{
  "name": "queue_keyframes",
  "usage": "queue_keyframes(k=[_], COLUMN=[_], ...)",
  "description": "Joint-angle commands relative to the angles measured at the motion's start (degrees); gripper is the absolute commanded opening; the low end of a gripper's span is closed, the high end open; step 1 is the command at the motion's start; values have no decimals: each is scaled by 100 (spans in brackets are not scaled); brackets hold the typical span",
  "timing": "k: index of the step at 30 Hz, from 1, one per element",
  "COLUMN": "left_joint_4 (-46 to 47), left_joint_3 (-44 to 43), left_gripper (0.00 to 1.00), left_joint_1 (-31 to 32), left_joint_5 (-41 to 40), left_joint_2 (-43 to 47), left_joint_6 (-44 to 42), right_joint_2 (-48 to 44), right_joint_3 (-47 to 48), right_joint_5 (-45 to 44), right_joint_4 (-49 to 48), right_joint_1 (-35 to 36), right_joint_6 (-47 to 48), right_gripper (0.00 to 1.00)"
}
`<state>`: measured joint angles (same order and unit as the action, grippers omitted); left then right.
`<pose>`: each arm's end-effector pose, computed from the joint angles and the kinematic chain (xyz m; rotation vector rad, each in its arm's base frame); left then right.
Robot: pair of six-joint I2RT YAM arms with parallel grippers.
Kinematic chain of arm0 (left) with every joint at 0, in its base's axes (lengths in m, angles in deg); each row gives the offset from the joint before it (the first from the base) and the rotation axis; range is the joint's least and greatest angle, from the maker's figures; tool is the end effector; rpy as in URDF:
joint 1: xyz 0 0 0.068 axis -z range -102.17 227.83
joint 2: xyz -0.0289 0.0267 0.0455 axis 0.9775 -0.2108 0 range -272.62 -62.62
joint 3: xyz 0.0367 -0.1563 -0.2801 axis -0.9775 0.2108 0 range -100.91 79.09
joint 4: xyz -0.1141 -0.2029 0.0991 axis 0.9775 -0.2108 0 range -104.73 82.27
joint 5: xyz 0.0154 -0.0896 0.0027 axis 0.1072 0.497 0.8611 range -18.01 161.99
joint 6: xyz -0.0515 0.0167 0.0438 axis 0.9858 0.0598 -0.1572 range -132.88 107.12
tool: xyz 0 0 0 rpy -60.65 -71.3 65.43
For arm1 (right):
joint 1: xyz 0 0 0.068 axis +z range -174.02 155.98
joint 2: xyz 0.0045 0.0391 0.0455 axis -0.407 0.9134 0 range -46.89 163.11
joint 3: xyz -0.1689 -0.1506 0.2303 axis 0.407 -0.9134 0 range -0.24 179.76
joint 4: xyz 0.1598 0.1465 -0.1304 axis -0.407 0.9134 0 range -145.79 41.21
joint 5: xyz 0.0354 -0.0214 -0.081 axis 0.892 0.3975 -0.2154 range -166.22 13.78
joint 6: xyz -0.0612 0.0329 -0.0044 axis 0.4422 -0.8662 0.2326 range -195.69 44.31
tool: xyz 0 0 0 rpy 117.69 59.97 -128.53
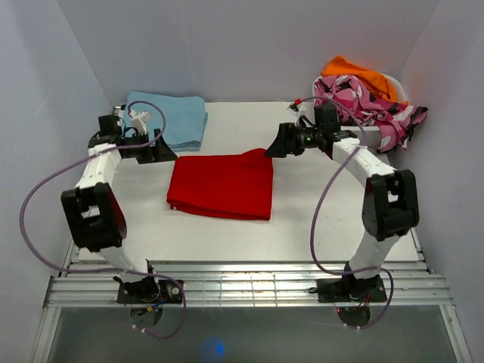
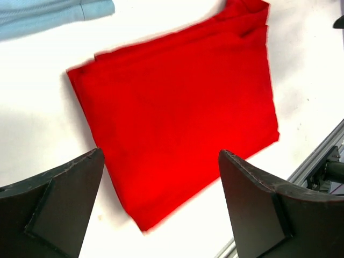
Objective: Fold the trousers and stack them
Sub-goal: Neatly place the folded trousers to the corner
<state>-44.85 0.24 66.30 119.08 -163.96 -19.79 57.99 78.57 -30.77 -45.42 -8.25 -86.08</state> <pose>0.3806 0.0351 0.2909 0.1832 2.3588 -0.9083 0.4036 0.1558 0.3010 -0.5565 2.1333 1.1262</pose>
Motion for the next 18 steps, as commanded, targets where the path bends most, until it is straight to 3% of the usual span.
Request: queue_keyframes(k=[1,3,7,13,18], left_joint_4=[-321,-558,-594,-357,-392], left_joint_3=[746,1116,1591,2171,2286], left_gripper=[98,98,97,98,98], left_joint_1=[-419,-534,-946,-1097,-1264], left_joint_5=[-61,89,422,152,159], left_joint_2=[1122,1300,1564,1977,1926], left_joint_6=[-186,-292,390,1359,1798], right_joint_2=[-713,-1116,-1207,-391,682], right_joint_3=[-637,-813,-192,582,943], right_joint_5=[-141,-499,-1581,-3374,-4235], right_joint_4=[817,826,1089,924,581], right_joint_1=[118,312,1582,3569,4547], right_joint_6=[581,992,2153,3691,4001], right_gripper=[98,98,98,96,95])
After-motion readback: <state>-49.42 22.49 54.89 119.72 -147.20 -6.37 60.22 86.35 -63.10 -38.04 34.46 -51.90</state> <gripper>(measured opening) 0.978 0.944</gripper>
